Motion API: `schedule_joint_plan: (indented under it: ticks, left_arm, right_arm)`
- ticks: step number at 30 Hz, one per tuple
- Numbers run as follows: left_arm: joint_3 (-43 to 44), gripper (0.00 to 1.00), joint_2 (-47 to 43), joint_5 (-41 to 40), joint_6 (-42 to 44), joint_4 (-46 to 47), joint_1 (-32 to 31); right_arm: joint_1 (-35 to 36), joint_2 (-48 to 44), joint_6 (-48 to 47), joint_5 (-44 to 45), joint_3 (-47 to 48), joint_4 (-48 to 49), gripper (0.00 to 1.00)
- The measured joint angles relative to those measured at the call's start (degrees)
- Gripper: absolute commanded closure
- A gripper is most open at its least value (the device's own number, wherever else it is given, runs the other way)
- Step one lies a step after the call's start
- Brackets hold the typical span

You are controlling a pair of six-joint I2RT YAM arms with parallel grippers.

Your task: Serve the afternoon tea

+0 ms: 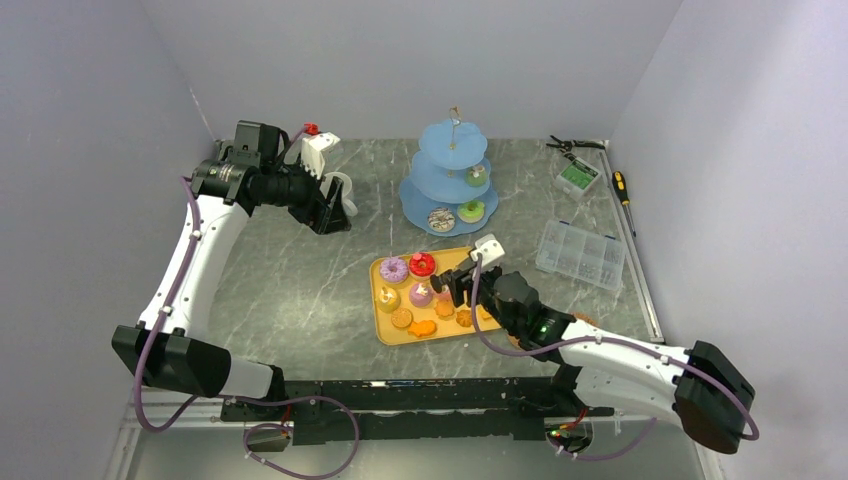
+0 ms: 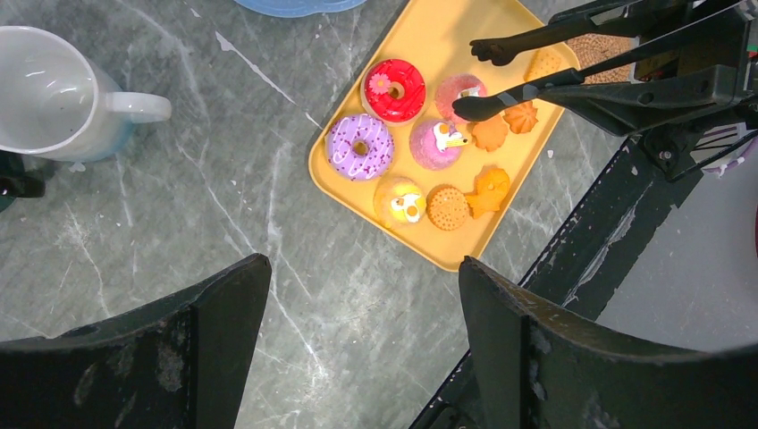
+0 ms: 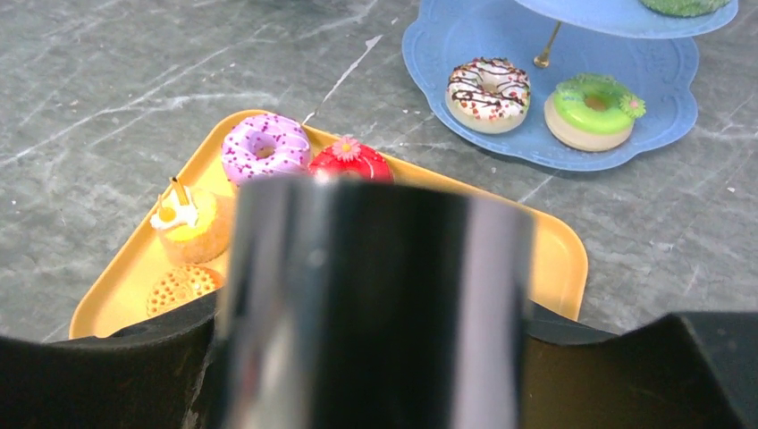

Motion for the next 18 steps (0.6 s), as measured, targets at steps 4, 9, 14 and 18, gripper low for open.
schedule_joint_plan:
  ticks: [4, 9, 14, 18]
  left_arm:
    - [0.0, 0.17, 0.0, 0.0, 0.0, 0.0, 0.0]
    - [0.0, 0.17, 0.0, 0.0, 0.0, 0.0, 0.0]
    - [0.0, 0.17, 0.0, 0.0, 0.0, 0.0, 0.0]
    - [0.0, 0.17, 0.0, 0.0, 0.0, 0.0, 0.0]
  right_arm:
    - [0.0, 1.2, 0.1, 0.1, 0.0, -0.6, 0.38]
    - [0.0, 4.8, 0.7, -0.2, 0.0, -0.5, 0.47]
    - [0.1, 6.3, 1.5, -0.5, 0.0, 1.2, 0.61]
    - [0.1, 5.5, 1.0, 0.1, 0.1, 0.9, 0.64]
